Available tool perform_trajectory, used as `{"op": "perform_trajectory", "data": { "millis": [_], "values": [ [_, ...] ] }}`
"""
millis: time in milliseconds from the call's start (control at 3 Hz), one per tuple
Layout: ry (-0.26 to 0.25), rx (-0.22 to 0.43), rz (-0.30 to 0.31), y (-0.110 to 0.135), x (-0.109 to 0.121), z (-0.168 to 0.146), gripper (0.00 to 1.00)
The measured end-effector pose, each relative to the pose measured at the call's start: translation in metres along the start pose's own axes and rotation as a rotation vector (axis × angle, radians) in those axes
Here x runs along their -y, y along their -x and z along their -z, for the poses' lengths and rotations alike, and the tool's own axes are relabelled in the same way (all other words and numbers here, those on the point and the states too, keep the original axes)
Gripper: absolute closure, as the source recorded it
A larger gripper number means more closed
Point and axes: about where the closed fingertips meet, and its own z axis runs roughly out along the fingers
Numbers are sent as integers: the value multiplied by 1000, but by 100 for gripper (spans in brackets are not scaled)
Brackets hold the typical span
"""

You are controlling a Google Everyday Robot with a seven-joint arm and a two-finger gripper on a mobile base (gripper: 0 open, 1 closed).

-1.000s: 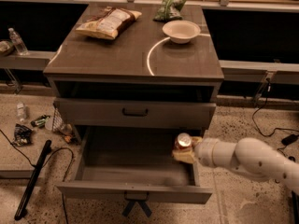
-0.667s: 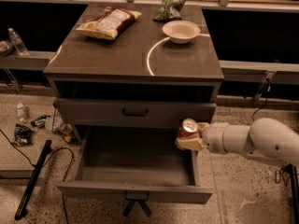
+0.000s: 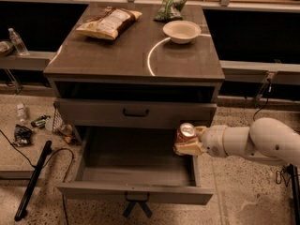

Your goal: Pick coke can from middle drawer and place on counter

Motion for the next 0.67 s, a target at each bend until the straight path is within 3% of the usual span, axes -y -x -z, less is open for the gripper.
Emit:
{"op": "perform_trajectory", "data": {
  "millis": [333, 667],
  "values": [
    [-38, 3, 68, 26, -8, 24, 100],
    [-106, -25, 202, 74, -30, 70, 100]
  ]
}}
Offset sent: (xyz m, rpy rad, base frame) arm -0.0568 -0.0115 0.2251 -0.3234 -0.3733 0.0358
